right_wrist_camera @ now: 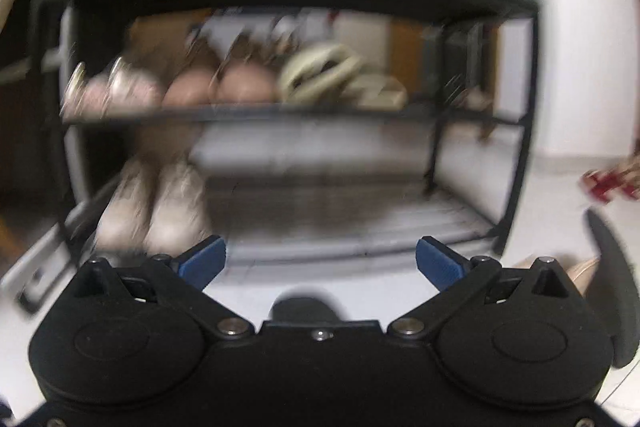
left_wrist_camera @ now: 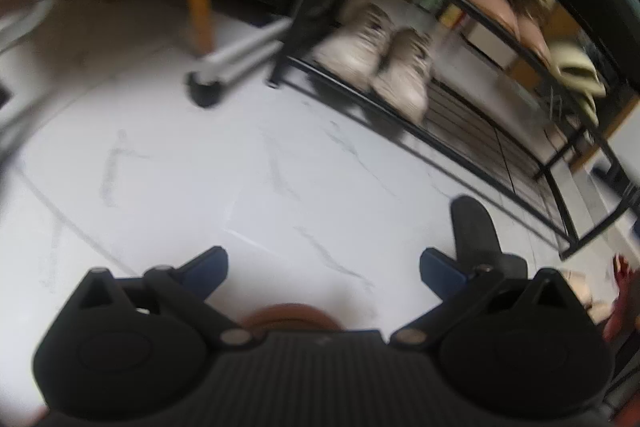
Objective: Organize scattered shoes
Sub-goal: 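Lower the black slipper onto the floor by the rack and open the right tool, then move the left tool to the second black slipper and close on it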
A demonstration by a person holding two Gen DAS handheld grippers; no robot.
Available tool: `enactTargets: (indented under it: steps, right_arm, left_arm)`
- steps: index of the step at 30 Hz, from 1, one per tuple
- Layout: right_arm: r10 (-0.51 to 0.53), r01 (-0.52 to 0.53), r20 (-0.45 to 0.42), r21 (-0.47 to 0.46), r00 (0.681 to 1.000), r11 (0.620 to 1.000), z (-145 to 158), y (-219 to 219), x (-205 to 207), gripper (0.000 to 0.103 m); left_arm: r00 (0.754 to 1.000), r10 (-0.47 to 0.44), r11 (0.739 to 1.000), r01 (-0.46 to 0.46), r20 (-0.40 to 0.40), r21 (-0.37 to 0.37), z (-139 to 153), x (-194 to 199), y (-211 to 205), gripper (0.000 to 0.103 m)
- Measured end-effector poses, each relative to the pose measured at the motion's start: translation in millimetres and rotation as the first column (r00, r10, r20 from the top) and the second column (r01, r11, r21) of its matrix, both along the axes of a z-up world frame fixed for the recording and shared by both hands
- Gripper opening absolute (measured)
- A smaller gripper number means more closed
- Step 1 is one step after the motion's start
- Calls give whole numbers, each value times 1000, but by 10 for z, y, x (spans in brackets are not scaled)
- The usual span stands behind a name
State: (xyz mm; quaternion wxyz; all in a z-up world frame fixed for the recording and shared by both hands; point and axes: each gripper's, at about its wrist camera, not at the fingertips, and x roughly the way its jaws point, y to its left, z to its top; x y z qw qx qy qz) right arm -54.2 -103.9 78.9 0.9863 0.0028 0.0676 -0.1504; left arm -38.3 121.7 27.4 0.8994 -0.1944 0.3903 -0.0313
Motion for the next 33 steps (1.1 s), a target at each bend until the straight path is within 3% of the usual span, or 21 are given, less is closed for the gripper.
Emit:
enactTargets:
  steps: [2,3,6,7,10,12,14,17,19,21,23,26,27,28,30,33]
  right_arm:
    - [-4,6,95,-29,996,1000,1,-43,-69,103]
    - [-13,17,101,-38,995,999,-18,-59,-55,103]
    - [-91,91,-14,-12,996,996,-154,-263,192,103]
    - [-131,136,-79,54,988,989,-228,-427,297,103]
    - [-221,257,-191,191,956,947,-413,-767,476,103]
    - [-269,329,-236,267,934,906,-476,-976,526,103]
    - [-331,397,-238,330,913,857,-489,-1145,510,103]
    - [-381,436,-214,402,900,805,-475,-1276,416,103]
    - [-415,450,-181,444,892,774,-452,-1352,326,103]
    - [-417,440,-157,458,895,773,-391,-1361,231,103]
    - [-401,407,-123,488,908,772,-274,-1361,151,103]
    - [-371,281,56,550,927,786,173,-1330,-125,103]
    - [-348,246,84,555,934,795,257,-1328,-177,103]
    - [-259,142,134,560,956,816,437,-1327,-252,103]
    - [-56,-68,197,568,979,820,691,-1334,-363,103]
    - [202,-314,256,548,945,775,998,-1262,-471,103]
  left_arm:
    - [1000,-4,999,3,18,48,66,192,-294,102]
    - [998,9,998,-12,58,62,164,273,-429,102]
    - [985,48,999,-51,164,12,530,422,-636,102]
    - [980,52,999,-49,192,-18,667,454,-678,102]
    - [966,30,997,-9,258,-81,1041,517,-808,102]
    - [951,-29,996,52,306,-66,1284,543,-960,102]
    - [927,-132,991,126,350,40,1477,570,-1240,102]
    - [898,-241,966,187,367,178,1542,625,-1581,102]
    - [904,-253,957,180,345,228,1435,697,-1689,102]
    - [927,-232,957,164,294,239,1183,842,-1739,102]
    - [946,-214,959,156,245,237,909,974,-1765,102]
    - [959,-236,954,198,157,223,350,1129,-1895,102]
    - [958,-258,952,230,123,203,203,1159,-1980,102]
    - [955,-283,948,264,90,176,76,1183,-2070,102]
    - [924,-378,924,372,58,87,-155,1185,-2368,102]
    - [848,-526,851,523,71,48,-290,1075,-2867,102]
